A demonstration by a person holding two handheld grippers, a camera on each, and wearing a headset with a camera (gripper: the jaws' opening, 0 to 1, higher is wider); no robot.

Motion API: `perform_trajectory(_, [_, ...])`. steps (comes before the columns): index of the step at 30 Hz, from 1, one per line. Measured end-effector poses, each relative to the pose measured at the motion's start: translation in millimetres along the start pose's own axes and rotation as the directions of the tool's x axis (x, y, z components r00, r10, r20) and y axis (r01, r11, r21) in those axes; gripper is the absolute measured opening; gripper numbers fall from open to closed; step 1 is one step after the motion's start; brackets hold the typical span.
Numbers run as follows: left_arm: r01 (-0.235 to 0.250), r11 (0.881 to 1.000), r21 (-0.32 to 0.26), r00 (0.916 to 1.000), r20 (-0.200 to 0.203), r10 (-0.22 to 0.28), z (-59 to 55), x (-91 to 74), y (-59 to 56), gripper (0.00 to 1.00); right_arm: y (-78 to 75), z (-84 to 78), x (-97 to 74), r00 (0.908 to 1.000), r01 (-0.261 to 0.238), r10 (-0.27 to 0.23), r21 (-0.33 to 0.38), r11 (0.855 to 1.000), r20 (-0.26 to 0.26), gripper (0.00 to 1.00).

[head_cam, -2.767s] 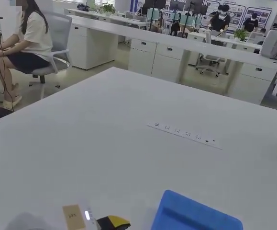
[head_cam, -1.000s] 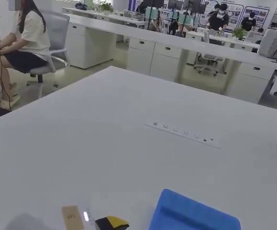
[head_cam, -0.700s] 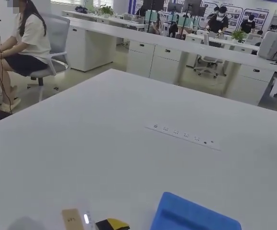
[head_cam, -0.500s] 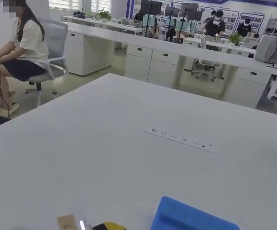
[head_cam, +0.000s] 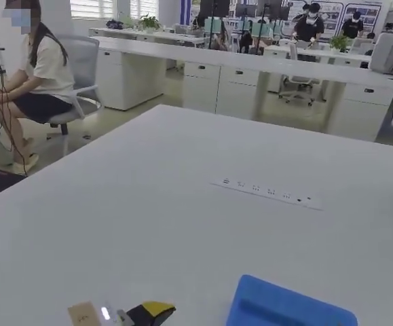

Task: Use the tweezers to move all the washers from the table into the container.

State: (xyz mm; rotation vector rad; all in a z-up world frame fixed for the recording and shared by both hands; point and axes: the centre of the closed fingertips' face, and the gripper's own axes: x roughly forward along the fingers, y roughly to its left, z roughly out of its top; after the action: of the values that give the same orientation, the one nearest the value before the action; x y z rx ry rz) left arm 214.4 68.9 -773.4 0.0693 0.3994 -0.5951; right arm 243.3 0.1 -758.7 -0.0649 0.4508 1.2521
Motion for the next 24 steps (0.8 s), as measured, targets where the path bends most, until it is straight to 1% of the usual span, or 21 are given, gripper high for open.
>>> perform_trajectory(2, [-0.014, 1.000, 0.014, 0.9999, -0.001, 0.014, 0.8, -0.2, 1.0, 0.68, -3.6, 3.0, 1.0, 1.0000, -0.001, 0.001, -0.002, 1.000, 0.004, 0.03])
perform_trajectory(6, [-0.021, 0.999, 0.032, 0.9998, -0.004, 0.021, 1.6, 0.2, 0.9, 0.69, -12.9, 8.1, 4.5, 0.9999, -0.010, 0.010, -0.007, 1.000, 0.014, 0.03])
perform_trajectory(8, [-0.031, 0.999, 0.036, 0.9995, -0.006, 0.031, 1.4, -0.2, 2.7, 0.69, -18.1, 10.0, 7.2, 0.9998, -0.013, 0.013, -0.009, 1.000, 0.017, 0.03])
perform_trajectory(12, [-0.060, 0.998, 0.022, 0.9982, -0.003, 0.060, 1.9, -1.6, 8.6, 0.69, -30.9, 11.1, 15.2, 0.9999, -0.011, 0.011, -0.008, 1.000, 0.013, 0.03])
perform_trajectory(15, [-0.070, 0.997, 0.013, 0.9975, -0.001, 0.070, 2.2, -2.2, 11.1, 0.69, -38.4, 12.4, 21.1, 0.9999, -0.006, 0.006, -0.004, 1.000, 0.012, 0.03])
perform_trajectory(24, [-0.087, 0.996, 0.012, 0.9961, -0.017, 0.087, -1.0, -1.9, 15.0, 0.69, -56.6, 3.5, 41.5, 0.9996, 0.009, -0.009, -0.010, 1.000, -0.026, 0.03])
